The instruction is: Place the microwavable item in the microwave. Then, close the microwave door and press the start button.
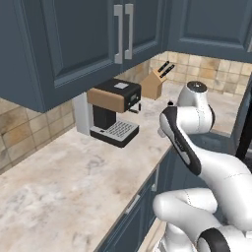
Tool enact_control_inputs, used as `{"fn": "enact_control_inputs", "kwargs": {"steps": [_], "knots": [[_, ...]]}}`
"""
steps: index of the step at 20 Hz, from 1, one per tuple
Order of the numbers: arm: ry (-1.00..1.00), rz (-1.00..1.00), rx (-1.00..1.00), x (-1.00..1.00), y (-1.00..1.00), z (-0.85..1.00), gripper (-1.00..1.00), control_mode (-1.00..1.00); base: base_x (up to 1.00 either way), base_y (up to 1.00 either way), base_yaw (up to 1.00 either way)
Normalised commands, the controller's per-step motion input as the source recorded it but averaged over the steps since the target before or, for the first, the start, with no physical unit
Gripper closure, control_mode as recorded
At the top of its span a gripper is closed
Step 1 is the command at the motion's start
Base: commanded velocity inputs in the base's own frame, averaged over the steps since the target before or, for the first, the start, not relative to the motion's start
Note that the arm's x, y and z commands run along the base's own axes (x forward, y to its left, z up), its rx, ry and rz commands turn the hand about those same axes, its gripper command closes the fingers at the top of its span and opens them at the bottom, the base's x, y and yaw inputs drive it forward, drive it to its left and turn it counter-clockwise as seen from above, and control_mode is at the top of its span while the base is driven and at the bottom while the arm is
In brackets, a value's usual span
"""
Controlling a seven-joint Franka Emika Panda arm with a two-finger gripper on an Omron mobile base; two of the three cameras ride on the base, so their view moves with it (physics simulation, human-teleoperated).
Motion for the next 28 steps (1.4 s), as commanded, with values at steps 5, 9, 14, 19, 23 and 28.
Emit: {"fn": "enact_control_inputs", "kwargs": {"steps": [5, 9, 14, 19, 23, 28], "knots": [[0.02, 0.06, 0.00, -0.99, 0.34, 0.06, 1.00, -1.00, 0.00, 0.00, 0.00], [0.01, 0.01, -0.02, -0.46, 0.25, -0.02, 1.00, -1.00, 0.00, 0.00, 0.00], [0.04, 0.00, -0.02, 0.00, 0.05, -0.03, 1.00, -1.00, 0.00, 0.00, 0.00], [-0.11, 0.00, 0.00, -0.31, 0.00, 0.00, 1.00, 1.00, -0.40, 0.00, 0.00], [0.00, 0.00, 0.00, 0.00, 0.00, 0.00, 1.00, 1.00, -1.00, -0.16, -0.04], [0.00, 0.00, 0.00, 0.00, 0.00, 0.00, 1.00, 1.00, -0.68, -0.90, -0.35]]}}
